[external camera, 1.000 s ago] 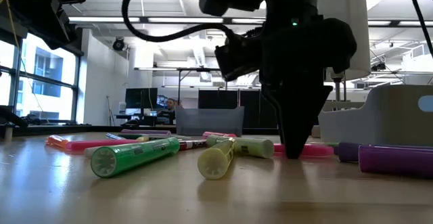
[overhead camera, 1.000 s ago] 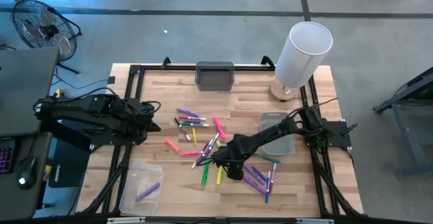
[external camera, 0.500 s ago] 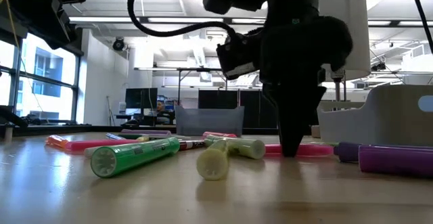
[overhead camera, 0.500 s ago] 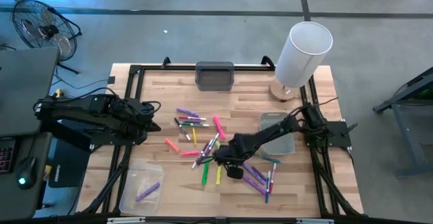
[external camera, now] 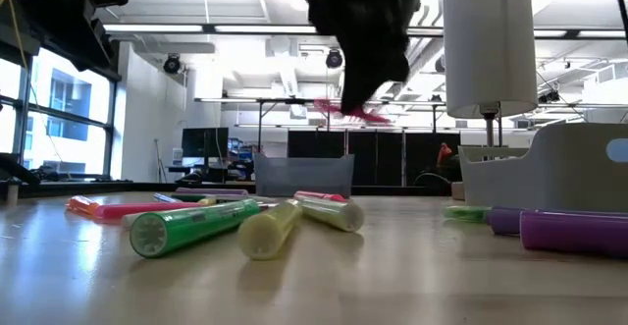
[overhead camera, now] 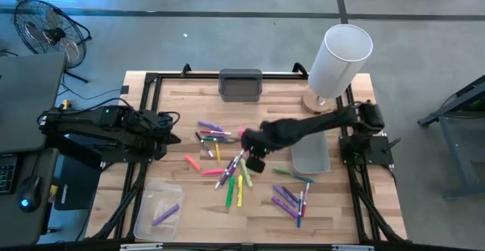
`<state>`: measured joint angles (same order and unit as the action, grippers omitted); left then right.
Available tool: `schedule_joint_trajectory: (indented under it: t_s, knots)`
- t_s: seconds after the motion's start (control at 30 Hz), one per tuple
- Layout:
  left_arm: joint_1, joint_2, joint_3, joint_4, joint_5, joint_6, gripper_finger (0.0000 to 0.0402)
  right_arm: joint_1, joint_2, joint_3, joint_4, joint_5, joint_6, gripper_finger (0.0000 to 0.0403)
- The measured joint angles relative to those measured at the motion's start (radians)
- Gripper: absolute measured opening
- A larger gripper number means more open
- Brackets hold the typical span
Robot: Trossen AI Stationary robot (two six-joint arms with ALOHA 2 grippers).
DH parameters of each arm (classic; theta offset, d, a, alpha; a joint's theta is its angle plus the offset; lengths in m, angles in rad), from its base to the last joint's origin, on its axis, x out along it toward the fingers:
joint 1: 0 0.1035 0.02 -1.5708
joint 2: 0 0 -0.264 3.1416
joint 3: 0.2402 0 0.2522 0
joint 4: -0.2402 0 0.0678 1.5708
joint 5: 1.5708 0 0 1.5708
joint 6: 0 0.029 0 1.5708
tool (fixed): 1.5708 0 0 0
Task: Pick & Place Markers
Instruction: Put the right pink pen into the black bin
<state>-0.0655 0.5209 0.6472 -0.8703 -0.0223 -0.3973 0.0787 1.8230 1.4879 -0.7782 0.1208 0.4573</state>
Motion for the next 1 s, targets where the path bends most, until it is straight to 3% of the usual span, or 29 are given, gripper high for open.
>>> schedule_joint_trajectory:
  t_s: [0.2, 0.4, 0.53, 0.73, 1.0]
  knots:
    - [0.0, 0.001, 0.0, -0.002, -0.071, -0.03, 0.0, -0.166, -0.076, 0.012, 0.079, 0.015, -0.146, 0.0027]
    - [0.0, 0.022, 0.0, -0.001, -0.131, -0.056, 0.0, -0.305, -0.018, 0.191, 0.079, -0.018, -0.38, 0.0027]
    - [0.0, 0.02, 0.0, 0.0, -0.194, -0.094, 0.0, -0.384, 0.075, 0.346, 0.053, -0.026, -0.532, 0.0027]
    - [0.0, 0.018, 0.0, -0.003, -0.26, -0.182, 0.0, -0.48, 0.289, 0.585, -0.011, -0.121, -0.676, 0.0027]
    - [0.0, 0.02, 0.0, -0.001, -0.284, -0.272, 0.0, -0.559, 0.582, 0.804, -0.21, -0.153, -0.756, 0.0027]
